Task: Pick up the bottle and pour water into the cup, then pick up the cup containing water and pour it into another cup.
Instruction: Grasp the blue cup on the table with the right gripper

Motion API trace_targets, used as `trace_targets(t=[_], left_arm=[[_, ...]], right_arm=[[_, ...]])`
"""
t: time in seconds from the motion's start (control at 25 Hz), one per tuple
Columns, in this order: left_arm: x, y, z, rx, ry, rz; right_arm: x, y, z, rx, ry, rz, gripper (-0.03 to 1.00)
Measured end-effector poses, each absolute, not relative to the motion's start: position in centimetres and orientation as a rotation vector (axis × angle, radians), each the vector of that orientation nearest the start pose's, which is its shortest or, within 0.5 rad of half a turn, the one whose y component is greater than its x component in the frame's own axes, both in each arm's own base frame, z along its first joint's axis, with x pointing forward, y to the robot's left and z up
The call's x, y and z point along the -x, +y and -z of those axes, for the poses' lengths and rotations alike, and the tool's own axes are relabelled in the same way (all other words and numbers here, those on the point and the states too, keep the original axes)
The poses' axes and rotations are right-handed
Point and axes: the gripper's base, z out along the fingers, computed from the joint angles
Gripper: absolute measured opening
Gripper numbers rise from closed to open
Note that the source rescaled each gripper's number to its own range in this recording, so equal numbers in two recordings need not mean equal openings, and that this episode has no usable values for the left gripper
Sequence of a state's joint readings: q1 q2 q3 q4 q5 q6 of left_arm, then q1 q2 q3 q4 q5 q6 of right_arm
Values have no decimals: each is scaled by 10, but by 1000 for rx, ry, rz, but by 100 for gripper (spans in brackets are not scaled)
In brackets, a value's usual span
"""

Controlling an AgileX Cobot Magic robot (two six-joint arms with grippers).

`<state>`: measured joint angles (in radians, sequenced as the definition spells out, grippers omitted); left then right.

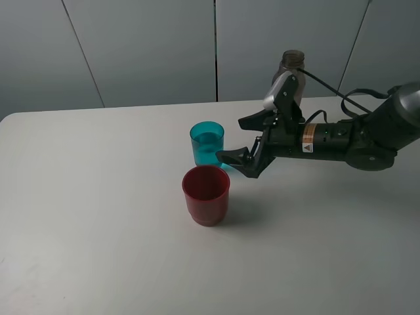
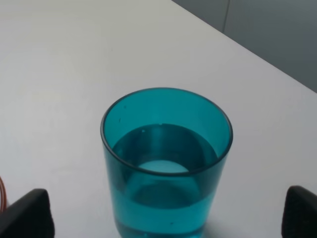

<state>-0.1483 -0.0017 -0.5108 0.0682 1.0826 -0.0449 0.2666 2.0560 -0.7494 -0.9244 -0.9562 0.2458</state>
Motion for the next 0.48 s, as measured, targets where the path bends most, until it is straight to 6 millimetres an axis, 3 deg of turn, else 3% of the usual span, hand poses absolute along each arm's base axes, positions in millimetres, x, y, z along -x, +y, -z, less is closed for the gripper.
trace_targets(t=[0.48], left_arm=[[7, 7, -279, -101, 2049, 38]], right_arm=[[-317, 143, -94, 1055, 1673, -545, 100]])
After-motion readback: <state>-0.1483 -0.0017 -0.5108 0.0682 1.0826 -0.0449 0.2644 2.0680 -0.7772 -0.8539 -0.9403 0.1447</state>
